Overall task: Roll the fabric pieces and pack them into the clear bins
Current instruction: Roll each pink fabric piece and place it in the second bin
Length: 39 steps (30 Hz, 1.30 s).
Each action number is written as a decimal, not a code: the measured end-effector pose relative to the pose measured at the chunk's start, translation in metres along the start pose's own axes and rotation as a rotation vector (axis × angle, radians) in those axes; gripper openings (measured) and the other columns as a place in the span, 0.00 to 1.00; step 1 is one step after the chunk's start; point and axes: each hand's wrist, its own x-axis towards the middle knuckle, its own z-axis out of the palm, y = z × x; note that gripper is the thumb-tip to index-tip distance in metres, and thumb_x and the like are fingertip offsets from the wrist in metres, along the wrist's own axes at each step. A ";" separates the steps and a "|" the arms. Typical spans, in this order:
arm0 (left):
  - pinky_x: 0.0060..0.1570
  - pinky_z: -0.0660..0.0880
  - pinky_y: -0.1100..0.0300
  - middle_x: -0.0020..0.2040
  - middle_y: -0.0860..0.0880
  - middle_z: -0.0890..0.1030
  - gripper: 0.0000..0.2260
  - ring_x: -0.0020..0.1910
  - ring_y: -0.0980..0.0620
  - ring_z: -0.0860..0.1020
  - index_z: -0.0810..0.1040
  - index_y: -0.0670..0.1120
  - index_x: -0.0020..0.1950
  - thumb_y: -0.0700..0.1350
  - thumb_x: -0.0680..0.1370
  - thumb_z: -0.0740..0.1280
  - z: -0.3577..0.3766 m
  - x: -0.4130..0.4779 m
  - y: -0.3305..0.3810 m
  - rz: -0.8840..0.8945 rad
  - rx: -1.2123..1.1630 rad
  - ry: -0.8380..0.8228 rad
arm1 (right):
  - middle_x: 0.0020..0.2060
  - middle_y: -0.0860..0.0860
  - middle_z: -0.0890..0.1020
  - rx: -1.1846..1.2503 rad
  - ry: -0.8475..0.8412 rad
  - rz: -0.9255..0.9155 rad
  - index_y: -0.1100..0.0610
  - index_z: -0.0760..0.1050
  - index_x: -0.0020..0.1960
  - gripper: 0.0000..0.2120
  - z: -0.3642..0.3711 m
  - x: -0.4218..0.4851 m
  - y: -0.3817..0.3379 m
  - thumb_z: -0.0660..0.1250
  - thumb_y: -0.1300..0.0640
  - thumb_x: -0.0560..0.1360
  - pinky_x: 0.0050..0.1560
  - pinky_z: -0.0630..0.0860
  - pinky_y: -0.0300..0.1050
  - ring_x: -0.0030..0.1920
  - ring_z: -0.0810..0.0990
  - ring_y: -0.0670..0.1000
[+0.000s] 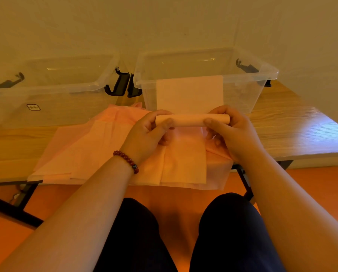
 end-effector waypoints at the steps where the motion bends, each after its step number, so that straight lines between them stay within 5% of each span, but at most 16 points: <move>1: 0.35 0.76 0.65 0.39 0.53 0.79 0.07 0.34 0.59 0.77 0.77 0.52 0.55 0.45 0.79 0.65 0.000 0.000 0.000 0.000 -0.011 -0.004 | 0.34 0.51 0.83 0.000 0.008 0.000 0.45 0.78 0.43 0.03 0.000 0.000 0.000 0.71 0.52 0.74 0.36 0.75 0.51 0.33 0.80 0.51; 5: 0.38 0.78 0.64 0.45 0.51 0.79 0.11 0.37 0.58 0.79 0.76 0.56 0.52 0.40 0.77 0.68 -0.002 -0.002 0.001 -0.004 -0.036 -0.008 | 0.34 0.52 0.83 -0.008 0.021 0.000 0.51 0.79 0.45 0.04 0.001 0.000 0.000 0.70 0.51 0.75 0.39 0.77 0.50 0.33 0.82 0.49; 13: 0.31 0.74 0.67 0.34 0.55 0.82 0.05 0.31 0.60 0.77 0.78 0.47 0.54 0.45 0.79 0.65 0.001 0.001 0.000 -0.058 -0.070 0.081 | 0.38 0.50 0.85 0.080 -0.063 0.030 0.44 0.77 0.52 0.14 -0.002 0.002 0.001 0.74 0.60 0.72 0.45 0.80 0.51 0.40 0.84 0.53; 20: 0.36 0.77 0.65 0.46 0.51 0.79 0.10 0.36 0.59 0.79 0.76 0.54 0.51 0.40 0.75 0.70 -0.002 0.000 0.000 -0.020 -0.053 0.045 | 0.32 0.50 0.83 0.034 0.005 0.007 0.48 0.78 0.47 0.03 0.001 0.001 -0.002 0.71 0.55 0.75 0.37 0.78 0.47 0.33 0.82 0.48; 25: 0.36 0.77 0.64 0.43 0.52 0.80 0.07 0.35 0.59 0.78 0.77 0.54 0.49 0.42 0.76 0.69 -0.002 0.000 -0.002 -0.016 -0.019 0.056 | 0.34 0.50 0.83 0.028 0.003 -0.008 0.50 0.79 0.47 0.01 0.001 0.002 -0.001 0.68 0.54 0.76 0.39 0.78 0.49 0.35 0.83 0.48; 30: 0.34 0.76 0.65 0.38 0.54 0.82 0.02 0.34 0.58 0.79 0.77 0.50 0.47 0.47 0.77 0.68 0.000 0.002 -0.003 -0.047 -0.025 0.092 | 0.39 0.50 0.85 0.053 -0.083 0.020 0.43 0.76 0.53 0.16 -0.001 0.004 0.000 0.74 0.61 0.72 0.45 0.79 0.53 0.40 0.84 0.53; 39: 0.36 0.77 0.65 0.45 0.50 0.80 0.07 0.37 0.58 0.80 0.77 0.53 0.50 0.43 0.75 0.70 -0.003 0.001 -0.002 -0.015 -0.019 0.049 | 0.34 0.49 0.84 -0.026 0.008 0.013 0.48 0.78 0.47 0.01 0.001 0.002 -0.001 0.70 0.52 0.76 0.35 0.74 0.47 0.29 0.78 0.43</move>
